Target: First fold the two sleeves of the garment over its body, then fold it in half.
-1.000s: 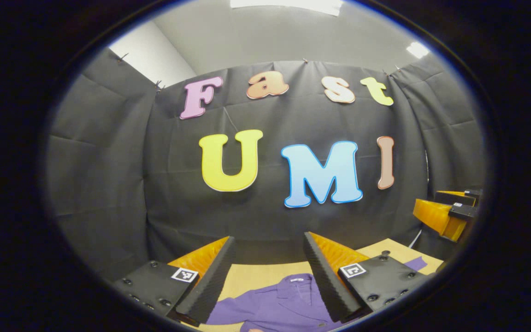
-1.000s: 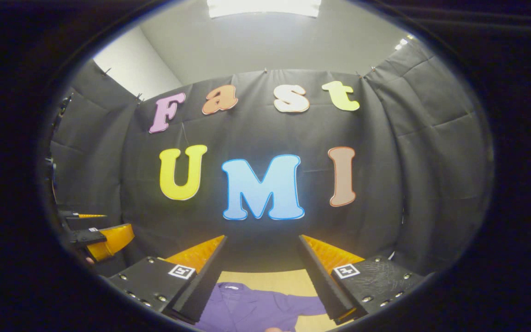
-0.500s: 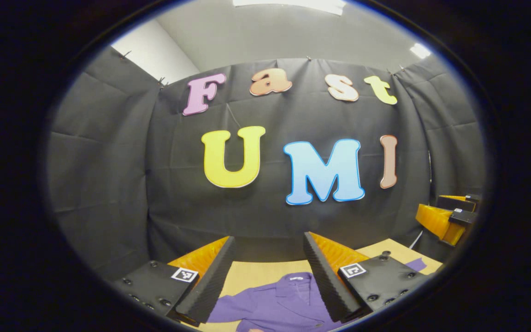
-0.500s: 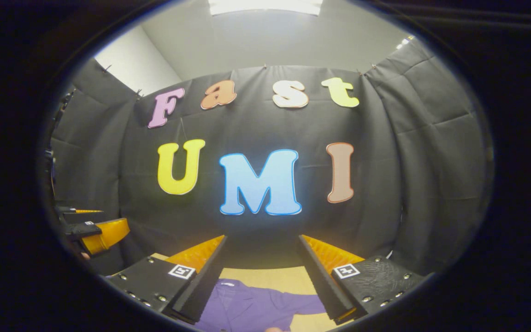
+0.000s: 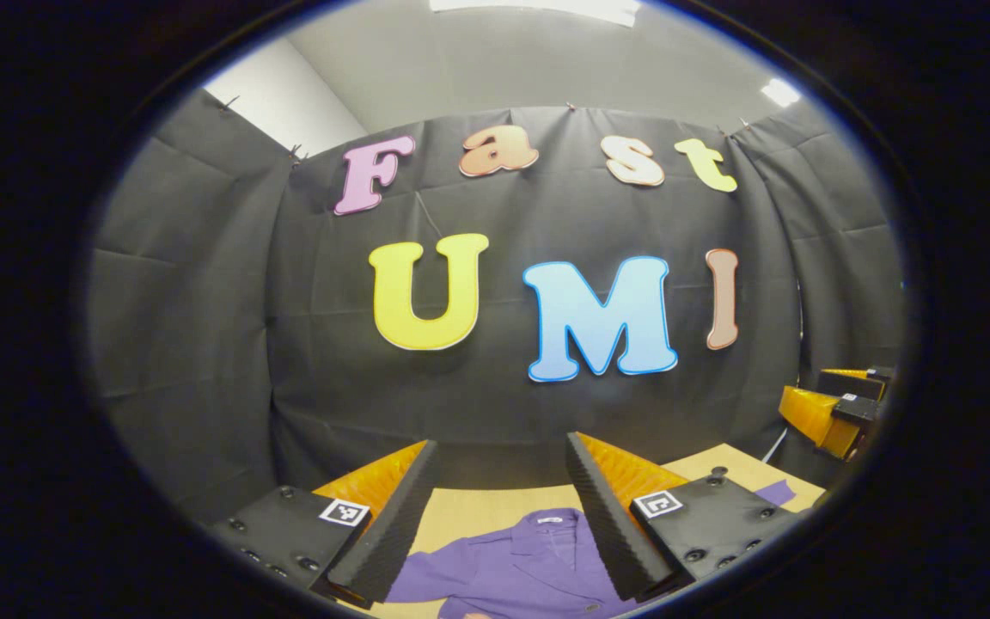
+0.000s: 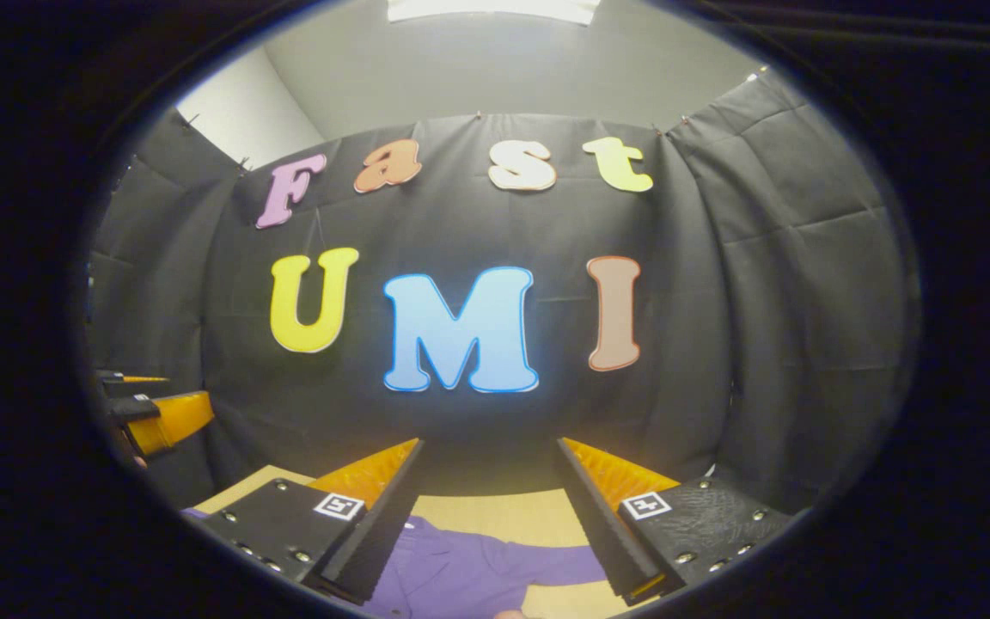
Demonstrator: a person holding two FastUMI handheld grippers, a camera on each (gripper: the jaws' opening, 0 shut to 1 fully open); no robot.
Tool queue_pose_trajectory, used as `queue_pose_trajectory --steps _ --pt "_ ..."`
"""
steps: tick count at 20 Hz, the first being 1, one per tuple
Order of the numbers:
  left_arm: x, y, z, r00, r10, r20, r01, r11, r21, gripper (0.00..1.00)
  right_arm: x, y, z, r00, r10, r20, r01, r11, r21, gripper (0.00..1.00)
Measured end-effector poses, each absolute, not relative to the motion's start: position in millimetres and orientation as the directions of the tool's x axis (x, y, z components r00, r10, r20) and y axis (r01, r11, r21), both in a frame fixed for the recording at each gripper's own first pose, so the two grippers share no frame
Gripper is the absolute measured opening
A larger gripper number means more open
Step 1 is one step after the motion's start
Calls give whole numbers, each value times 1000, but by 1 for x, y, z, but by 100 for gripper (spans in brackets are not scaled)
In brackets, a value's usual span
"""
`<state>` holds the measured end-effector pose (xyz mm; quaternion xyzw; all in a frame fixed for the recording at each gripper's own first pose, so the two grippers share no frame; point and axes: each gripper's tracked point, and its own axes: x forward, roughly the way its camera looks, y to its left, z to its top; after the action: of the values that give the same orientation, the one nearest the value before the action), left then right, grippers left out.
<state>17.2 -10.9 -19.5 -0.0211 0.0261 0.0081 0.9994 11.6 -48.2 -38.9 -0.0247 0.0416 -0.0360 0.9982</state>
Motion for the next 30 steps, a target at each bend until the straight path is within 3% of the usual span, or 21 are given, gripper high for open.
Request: queue_pose_trajectory --steps 6,15,30 --pt "16 -10 -27 996 35 -76 -37 999 -29 100 28 -117 -90 966 -200 -161 186 978 -96 93" --pt "15 -3 -37 988 92 -127 -93 996 -9 100 33 -224 -208 852 -359 -382 337 933 -125 94" --pt "-2 -3 -60 960 175 -221 -174 984 23 100 23 -337 -380 603 -429 -673 432 884 -178 93"
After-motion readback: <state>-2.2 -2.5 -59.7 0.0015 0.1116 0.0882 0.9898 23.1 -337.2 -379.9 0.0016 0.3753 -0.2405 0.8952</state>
